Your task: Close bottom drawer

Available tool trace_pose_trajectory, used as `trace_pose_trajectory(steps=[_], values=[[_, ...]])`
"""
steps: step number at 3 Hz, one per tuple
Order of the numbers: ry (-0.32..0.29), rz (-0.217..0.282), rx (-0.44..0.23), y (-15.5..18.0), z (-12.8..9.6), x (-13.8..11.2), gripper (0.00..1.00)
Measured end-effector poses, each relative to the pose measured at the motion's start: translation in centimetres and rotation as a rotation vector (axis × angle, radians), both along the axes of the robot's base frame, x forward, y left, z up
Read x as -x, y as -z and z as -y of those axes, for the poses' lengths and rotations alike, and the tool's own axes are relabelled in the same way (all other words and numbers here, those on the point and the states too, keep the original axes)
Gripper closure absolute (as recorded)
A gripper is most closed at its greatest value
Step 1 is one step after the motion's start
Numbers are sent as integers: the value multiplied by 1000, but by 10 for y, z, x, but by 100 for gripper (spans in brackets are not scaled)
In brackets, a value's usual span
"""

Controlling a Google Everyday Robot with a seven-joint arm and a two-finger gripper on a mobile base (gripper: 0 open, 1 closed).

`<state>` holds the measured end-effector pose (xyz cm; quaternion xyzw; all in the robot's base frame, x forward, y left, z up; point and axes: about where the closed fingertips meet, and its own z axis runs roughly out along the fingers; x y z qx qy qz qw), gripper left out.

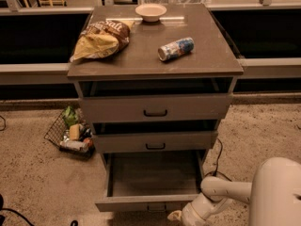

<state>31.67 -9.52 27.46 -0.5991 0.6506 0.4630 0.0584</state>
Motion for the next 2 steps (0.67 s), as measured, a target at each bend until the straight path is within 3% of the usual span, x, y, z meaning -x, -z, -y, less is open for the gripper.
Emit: trace_pose_trajectory(steps=[1, 2], values=[[-10, 31, -5, 22, 13, -16, 0], [-18, 74, 7, 39, 26, -31, 17]])
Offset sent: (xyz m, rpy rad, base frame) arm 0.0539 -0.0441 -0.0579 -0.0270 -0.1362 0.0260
